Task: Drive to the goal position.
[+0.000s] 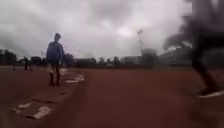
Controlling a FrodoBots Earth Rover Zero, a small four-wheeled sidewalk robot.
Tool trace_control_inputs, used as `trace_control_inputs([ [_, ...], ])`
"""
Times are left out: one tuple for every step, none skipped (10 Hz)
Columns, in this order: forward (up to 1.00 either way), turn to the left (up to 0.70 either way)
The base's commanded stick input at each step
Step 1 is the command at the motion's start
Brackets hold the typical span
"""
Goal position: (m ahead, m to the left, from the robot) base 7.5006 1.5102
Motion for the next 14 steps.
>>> trace_control_inputs([
  [0.85, 0.0],
  [0.85, 0.0],
  [0.85, 0.0],
  [0.85, 0.0],
  [0.85, 0.0],
  [0.85, 0.0],
  [0.85, 0.0],
  [0.85, 0.0],
  [0.85, 0.0],
  [0.85, 0.0],
  [0.85, 0.0],
  [0.85, 0.0],
  [0.85, 0.0],
  [0.85, 0.0],
])
